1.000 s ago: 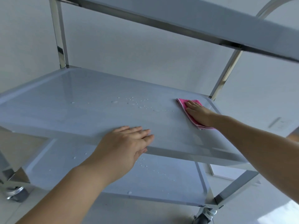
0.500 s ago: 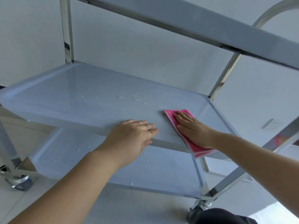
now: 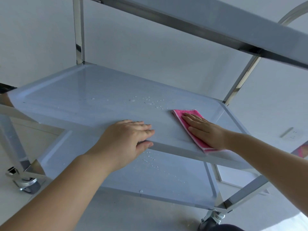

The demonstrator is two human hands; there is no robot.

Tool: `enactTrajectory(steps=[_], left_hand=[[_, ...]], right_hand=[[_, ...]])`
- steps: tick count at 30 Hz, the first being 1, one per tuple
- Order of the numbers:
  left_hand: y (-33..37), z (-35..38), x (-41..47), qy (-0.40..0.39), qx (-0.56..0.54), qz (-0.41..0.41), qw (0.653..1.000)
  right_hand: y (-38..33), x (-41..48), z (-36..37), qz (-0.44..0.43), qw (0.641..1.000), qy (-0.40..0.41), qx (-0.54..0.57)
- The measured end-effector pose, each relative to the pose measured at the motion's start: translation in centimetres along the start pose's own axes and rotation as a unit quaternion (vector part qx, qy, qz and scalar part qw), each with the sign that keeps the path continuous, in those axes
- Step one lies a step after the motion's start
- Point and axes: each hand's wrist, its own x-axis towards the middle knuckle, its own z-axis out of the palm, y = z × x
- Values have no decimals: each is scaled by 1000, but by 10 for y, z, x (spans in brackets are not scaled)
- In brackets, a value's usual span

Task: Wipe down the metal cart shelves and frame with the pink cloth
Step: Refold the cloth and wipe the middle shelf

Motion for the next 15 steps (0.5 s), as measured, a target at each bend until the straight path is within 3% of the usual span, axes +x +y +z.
enactTrajectory(steps=[3,5,7,10,15], left_hand=[[-2,2,0,12,-6,4,1000],[0,2,0,14,-1,6,1000],[-1,2,0,20,1,12,1000],[-4,3,0,4,-10,14,1000],[-12,-1,-1,1,-33,16,999]], right_hand=[[7,18,-3,-27,995,39,-86],[13,30,-9,-21,993,-37,-113],[25,47,-10,-21,988,-40,-150],[41,65,-13,23,977,-23,-211],[60,92,-23,100,972,-41,-209]])
